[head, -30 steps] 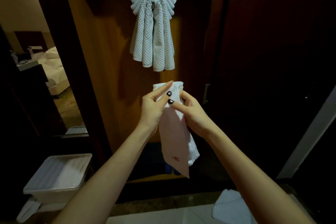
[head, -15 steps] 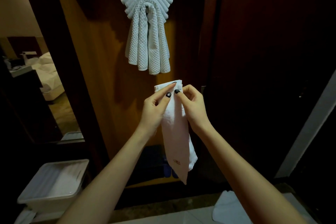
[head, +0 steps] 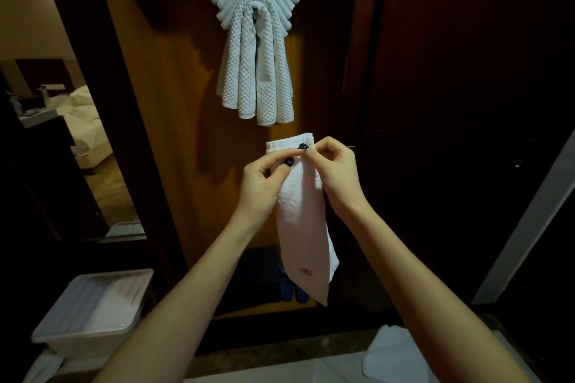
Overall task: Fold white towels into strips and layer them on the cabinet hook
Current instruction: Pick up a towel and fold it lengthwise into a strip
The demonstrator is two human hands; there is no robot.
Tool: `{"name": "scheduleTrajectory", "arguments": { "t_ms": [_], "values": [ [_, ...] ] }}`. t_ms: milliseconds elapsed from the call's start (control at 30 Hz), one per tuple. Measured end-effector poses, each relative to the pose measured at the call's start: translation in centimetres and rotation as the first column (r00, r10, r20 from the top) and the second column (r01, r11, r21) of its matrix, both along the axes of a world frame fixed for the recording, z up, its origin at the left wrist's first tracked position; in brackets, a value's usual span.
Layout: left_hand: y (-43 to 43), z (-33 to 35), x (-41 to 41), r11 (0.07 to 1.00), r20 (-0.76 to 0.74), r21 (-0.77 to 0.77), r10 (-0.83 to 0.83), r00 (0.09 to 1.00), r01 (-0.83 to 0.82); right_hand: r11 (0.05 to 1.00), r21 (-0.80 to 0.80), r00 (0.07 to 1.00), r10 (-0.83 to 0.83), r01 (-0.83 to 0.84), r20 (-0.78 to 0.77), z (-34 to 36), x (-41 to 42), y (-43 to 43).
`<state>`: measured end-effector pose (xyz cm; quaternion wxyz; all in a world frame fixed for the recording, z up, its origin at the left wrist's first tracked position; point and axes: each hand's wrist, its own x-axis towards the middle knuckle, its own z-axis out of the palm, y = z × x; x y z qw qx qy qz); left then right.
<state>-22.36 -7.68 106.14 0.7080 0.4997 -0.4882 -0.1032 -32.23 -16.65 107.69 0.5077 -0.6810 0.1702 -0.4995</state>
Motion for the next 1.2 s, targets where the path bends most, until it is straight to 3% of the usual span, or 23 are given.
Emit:
{"name": "scheduleTrajectory", "arguments": {
  "t_ms": [233,333,467,667,833,933,1100,1200],
  "values": [
    [-1.2,0.1,1.6,0.996,-0.133,-0.008,0.082,0.988,-0.084,0.995,0.043,0.993,0.088,-0.085,-0.073,-1.0,-0.2,0.1],
    [-1.8,0.8,2.5,0.991,-0.128,-0.01,0.133,0.983,-0.135,0.988,-0.034,0.96,0.138,-0.151,-0.242,-2.2,-0.2,0.6],
    [-2.5,1.6,2.7,0.991,-0.094,0.012,0.131,0.987,-0.13,0.973,-0.002,0.876,0.208,-0.232,-0.436,-3.3,0.3,1.0],
    [-2.8,2.6,4.8,0.975,-0.117,0.006,0.222,0.968,-0.223,0.985,-0.162,0.869,-0.028,-0.06,-0.494,-3.8,-0.2,0.0],
    [-3.7,3.3,5.3,0.964,-0.222,-0.031,0.251,0.942,-0.265,0.976,-0.199,0.692,-0.084,-0.087,-0.717,-7.1,1.2,0.4],
    [-4.4,3.4,5.7,0.955,-0.279,-0.043,0.271,0.921,-0.294,0.973,-0.228,0.678,-0.178,0.015,-0.714,-9.2,1.9,0.5],
    [-4.5,1.9,8.2,0.933,-0.371,-0.018,0.327,0.869,-0.359,0.972,-0.188,0.786,-0.227,0.143,-0.575,-9.4,-0.6,-1.6],
    [-4.6,0.2,9.6,0.932,-0.521,0.004,0.311,0.795,-0.362,0.961,-0.252,0.811,-0.233,0.11,-0.537,-8.6,-2.9,-3.0]
  ]
}}
